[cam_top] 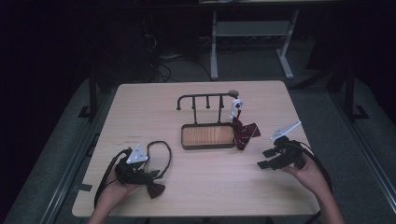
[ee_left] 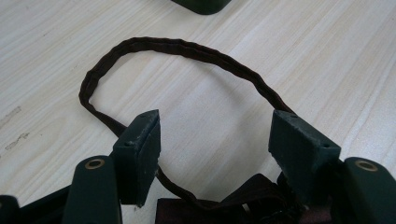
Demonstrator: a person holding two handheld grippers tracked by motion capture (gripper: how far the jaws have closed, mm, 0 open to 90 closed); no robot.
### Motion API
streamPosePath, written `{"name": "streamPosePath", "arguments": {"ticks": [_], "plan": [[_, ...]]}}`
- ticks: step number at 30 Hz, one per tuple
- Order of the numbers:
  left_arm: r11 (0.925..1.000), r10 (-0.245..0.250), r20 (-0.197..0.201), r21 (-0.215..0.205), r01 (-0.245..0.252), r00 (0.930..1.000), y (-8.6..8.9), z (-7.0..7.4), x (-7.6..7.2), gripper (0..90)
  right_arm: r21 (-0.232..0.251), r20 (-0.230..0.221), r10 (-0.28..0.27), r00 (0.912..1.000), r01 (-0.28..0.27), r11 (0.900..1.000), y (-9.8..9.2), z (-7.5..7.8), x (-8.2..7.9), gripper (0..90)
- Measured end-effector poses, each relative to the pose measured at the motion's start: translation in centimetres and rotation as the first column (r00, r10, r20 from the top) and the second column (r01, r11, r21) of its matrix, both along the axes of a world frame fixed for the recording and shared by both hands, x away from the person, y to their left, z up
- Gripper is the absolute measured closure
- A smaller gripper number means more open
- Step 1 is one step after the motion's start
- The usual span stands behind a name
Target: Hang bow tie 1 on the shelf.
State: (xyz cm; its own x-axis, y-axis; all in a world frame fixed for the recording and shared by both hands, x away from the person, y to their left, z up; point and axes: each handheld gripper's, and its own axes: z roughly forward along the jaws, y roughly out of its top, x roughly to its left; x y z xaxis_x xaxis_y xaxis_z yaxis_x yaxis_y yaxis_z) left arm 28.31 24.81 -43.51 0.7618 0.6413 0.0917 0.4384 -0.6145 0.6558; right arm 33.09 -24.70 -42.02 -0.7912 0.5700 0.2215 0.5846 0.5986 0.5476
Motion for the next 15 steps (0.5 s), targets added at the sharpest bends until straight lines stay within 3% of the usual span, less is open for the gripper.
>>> {"name": "streamPosePath", "arguments": {"ticks": [15], "plan": [[1.0000,0.005,0.010,0.008,-0.005,0.9999,0.05,0.49,0.33,34.8,-0.002,0.008,-0.023,0.9997,0.023,1.000,-0.07,-0.93,-1.12,38.6]]}}
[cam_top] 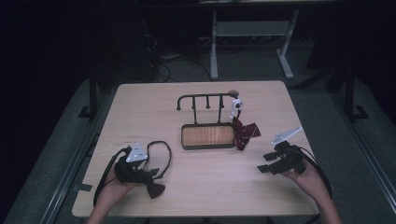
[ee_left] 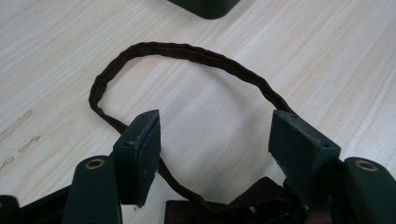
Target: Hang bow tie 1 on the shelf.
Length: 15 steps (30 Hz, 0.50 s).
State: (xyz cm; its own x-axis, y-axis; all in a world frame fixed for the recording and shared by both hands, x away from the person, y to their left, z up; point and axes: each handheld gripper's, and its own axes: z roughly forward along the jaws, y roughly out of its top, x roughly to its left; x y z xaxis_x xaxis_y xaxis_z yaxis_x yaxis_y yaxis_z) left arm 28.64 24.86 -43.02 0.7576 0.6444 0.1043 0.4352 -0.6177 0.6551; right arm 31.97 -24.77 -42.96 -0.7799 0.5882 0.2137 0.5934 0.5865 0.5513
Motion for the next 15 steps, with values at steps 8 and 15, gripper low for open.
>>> {"name": "streamPosePath", "arguments": {"ticks": [8,15], "plan": [[0.9999,-0.010,0.000,0.008,0.010,1.0000,-0.2,0.8,0.9,34.9,-0.012,0.015,-0.002,0.9999,0.002,1.000,-0.2,0.0,-0.3,36.8],[0.9995,-0.012,-0.013,0.029,0.013,0.9998,-0.5,1.6,2.5,35.7,-0.012,0.025,0.001,0.9997,-0.001,1.000,-0.2,0.2,-0.4,36.8]]}}
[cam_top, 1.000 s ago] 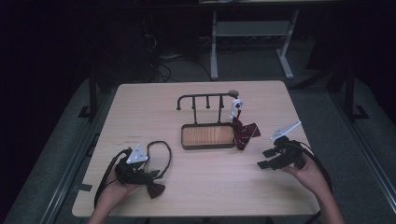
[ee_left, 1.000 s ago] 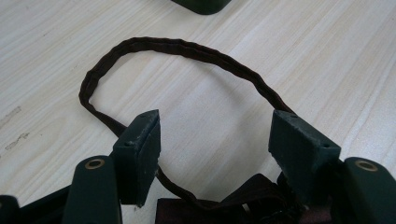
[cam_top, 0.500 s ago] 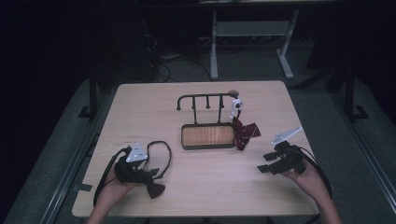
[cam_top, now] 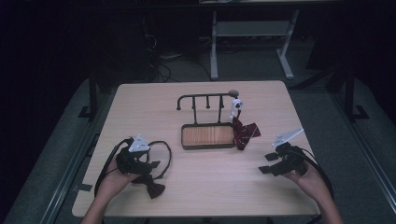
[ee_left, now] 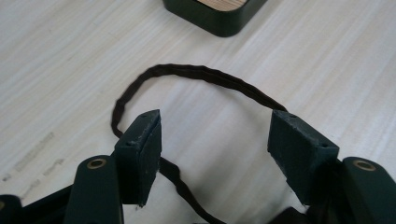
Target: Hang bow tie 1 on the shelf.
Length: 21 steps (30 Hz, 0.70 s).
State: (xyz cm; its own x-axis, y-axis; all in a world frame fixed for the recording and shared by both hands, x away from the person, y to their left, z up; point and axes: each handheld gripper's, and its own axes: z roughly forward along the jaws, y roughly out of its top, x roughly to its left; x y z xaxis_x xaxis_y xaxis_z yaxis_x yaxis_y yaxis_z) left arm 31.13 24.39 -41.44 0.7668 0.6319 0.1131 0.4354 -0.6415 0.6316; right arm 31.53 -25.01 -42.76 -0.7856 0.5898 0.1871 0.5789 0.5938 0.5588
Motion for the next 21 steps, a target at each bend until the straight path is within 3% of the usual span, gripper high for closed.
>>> {"name": "streamPosePath", "arguments": {"ticks": [11,14,21], "plan": [[0.9994,0.034,-0.012,0.010,-0.034,0.9993,0.4,0.9,2.6,36.8,-0.001,0.001,0.004,1.0000,-0.004,1.000,0.1,0.0,0.0,36.8],[0.9980,0.063,-0.031,0.001,-0.063,0.9975,0.7,0.5,3.6,38.6,-0.004,0.006,0.004,1.0000,-0.004,1.000,0.1,0.1,0.0,36.8],[0.9939,0.103,-0.056,0.045,-0.101,0.9931,0.8,-0.5,4.7,39.7,0.000,0.008,0.004,1.0000,-0.004,1.000,0.0,0.1,-0.1,37.0]]}}
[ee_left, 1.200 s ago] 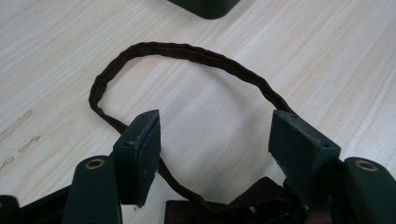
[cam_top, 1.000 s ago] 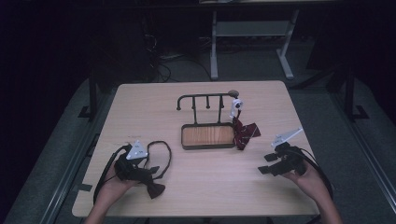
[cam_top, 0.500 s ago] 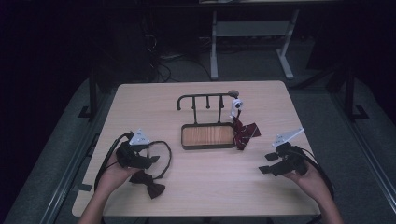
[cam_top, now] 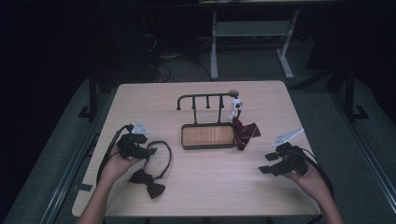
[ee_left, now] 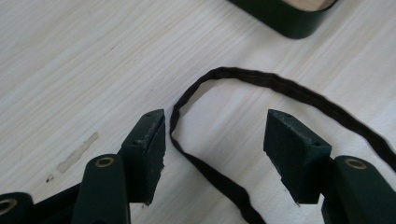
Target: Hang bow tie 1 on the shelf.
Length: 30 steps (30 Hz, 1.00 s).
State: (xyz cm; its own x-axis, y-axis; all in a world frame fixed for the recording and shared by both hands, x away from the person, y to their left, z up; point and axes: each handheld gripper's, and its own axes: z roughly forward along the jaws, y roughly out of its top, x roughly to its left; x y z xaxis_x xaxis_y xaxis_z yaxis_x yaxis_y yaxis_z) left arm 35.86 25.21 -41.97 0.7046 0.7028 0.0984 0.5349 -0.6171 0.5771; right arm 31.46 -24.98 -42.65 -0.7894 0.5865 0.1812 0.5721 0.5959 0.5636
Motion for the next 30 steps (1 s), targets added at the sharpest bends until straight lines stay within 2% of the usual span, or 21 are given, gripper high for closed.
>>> {"name": "streamPosePath", "arguments": {"ticks": [4,7,11,12,13,19,22,30], "plan": [[0.9995,0.027,-0.006,0.013,-0.027,0.9996,0.0,-0.3,0.4,42.0,-0.004,0.000,0.000,1.0000,0.000,1.000,0.1,0.0,0.0,36.9],[0.9980,0.061,-0.028,0.022,-0.060,0.9978,0.1,-0.7,0.7,44.5,-0.003,0.004,-0.001,1.0000,0.001,1.000,0.2,0.0,-0.1,37.0],[0.9971,0.075,-0.052,0.011,-0.075,0.9958,0.1,-1.0,0.9,48.3,-0.006,0.012,0.004,0.9999,-0.004,1.000,0.1,0.1,-0.1,37.1],[0.9966,0.078,-0.053,0.030,-0.077,0.9955,0.0,-1.1,0.9,49.7,-0.004,0.014,0.003,0.9999,-0.003,1.000,0.1,0.1,-0.1,37.1],[0.9963,0.082,-0.056,0.032,-0.081,0.9951,0.0,-1.2,1.0,50.8,-0.004,0.016,0.003,0.9999,-0.003,1.000,0.1,0.1,-0.1,37.1],[0.9957,0.086,-0.068,0.042,-0.083,0.9940,0.1,-1.3,1.1,55.1,-0.006,0.020,0.005,0.9998,-0.005,1.000,0.2,0.2,-0.1,37.1],[0.9953,0.083,-0.090,0.058,-0.078,0.9924,0.1,-1.6,1.3,57.7,-0.005,0.023,0.004,0.9997,-0.004,1.000,0.2,0.2,-0.1,37.2],[0.9956,0.078,-0.117,0.061,-0.071,0.9900,0.0,-2.1,1.4,61.6,-0.006,0.023,0.008,0.9997,-0.008,1.000,0.4,0.2,-0.2,37.3]]}}
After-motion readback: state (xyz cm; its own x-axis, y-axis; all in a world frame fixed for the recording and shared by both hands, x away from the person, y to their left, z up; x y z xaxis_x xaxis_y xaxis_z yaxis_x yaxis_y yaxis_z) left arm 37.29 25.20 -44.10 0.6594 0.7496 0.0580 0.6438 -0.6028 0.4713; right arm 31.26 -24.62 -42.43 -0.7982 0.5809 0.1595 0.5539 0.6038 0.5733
